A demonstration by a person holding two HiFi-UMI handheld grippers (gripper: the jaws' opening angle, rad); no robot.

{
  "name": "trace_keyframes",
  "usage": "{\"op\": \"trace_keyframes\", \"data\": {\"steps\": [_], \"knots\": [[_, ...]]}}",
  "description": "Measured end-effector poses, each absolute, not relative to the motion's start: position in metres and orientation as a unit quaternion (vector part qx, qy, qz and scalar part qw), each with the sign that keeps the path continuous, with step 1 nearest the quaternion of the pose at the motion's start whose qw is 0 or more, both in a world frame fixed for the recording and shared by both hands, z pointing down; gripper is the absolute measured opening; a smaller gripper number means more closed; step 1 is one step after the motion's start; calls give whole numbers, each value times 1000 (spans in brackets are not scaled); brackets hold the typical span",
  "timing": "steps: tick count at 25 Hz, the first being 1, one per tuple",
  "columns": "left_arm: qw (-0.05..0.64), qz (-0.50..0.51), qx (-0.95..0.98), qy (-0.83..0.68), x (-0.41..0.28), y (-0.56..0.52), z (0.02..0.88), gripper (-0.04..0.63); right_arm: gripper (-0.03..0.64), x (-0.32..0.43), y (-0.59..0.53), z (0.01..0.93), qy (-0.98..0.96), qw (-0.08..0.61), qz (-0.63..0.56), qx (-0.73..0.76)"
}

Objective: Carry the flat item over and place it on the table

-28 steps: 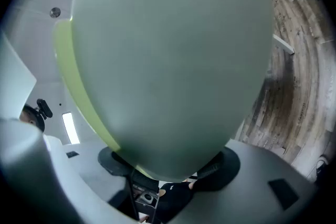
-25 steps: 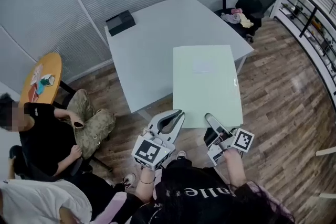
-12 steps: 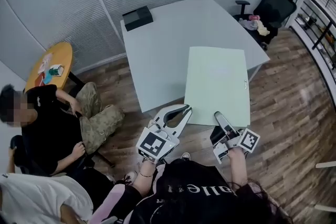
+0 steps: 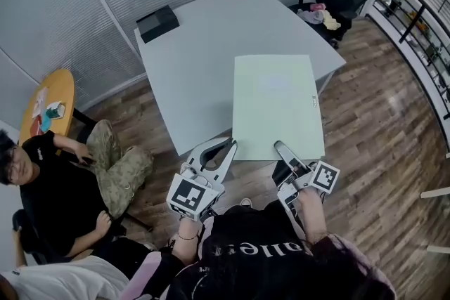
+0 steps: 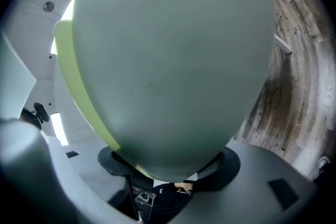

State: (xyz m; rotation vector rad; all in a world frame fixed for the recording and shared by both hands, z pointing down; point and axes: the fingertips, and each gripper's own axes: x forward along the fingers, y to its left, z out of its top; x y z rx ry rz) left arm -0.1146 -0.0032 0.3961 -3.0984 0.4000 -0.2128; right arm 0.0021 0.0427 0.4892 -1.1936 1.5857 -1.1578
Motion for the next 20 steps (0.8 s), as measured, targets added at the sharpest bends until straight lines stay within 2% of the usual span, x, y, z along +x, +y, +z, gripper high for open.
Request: {"op": "trace_keyframes", "data": {"steps": [11,20], "knots": [[-11,-66,-990,126,-108,-16,404,44,296,9,33,494,621,402,-476,-475],[-17,-73,-985,156,-65,-48,410,44,296,55,-3,508,621,391,-501,-459]]}}
